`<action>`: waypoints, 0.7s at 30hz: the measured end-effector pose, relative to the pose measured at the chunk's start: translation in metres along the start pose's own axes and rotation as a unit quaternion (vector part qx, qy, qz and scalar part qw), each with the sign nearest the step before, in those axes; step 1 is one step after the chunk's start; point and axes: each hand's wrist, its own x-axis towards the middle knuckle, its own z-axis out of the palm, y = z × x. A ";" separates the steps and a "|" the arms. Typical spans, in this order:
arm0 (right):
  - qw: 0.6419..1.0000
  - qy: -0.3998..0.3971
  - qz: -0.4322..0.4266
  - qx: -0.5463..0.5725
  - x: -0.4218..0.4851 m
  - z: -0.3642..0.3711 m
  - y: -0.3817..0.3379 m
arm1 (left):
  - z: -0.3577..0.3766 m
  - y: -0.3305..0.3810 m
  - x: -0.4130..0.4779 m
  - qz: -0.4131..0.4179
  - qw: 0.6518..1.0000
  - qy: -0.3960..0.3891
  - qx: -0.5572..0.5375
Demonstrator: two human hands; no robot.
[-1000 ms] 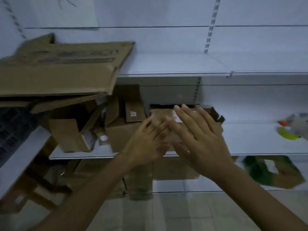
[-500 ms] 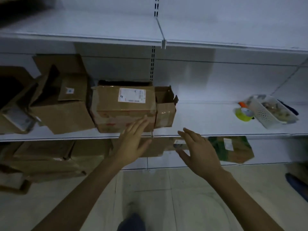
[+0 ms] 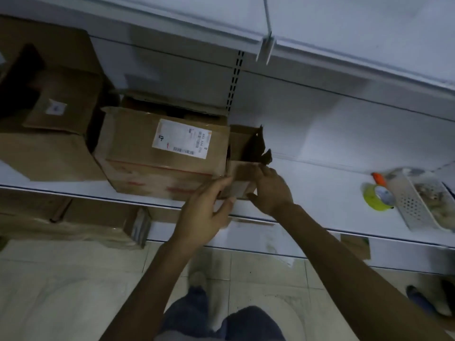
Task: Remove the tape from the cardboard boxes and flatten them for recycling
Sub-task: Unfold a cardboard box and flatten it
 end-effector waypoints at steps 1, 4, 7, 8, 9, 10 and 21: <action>1.000 0.003 -0.003 -0.011 0.011 -0.001 0.004 | 0.000 -0.002 0.003 -0.003 1.000 -0.012 0.008; 0.999 -0.042 -0.031 -0.013 0.042 0.000 0.010 | -0.008 -0.004 0.012 -0.018 0.999 -0.012 0.029; 0.996 -0.080 -0.035 0.002 0.056 0.010 0.014 | -0.012 -0.005 0.019 -0.028 0.998 -0.006 0.049; 0.997 -0.074 -0.034 -0.017 0.057 0.013 0.017 | -0.012 -0.005 0.019 -0.026 0.998 0.002 0.058; 0.997 -0.066 -0.037 -0.036 0.056 0.015 0.020 | -0.011 -0.005 0.018 -0.024 0.997 0.014 0.066; 0.997 -0.059 -0.036 -0.038 0.053 0.015 0.022 | -0.009 -0.004 0.017 -0.024 0.997 0.027 0.073; 0.971 0.204 -0.115 0.042 -0.082 -0.068 0.101 | 0.111 0.075 0.040 0.062 0.973 -0.056 0.216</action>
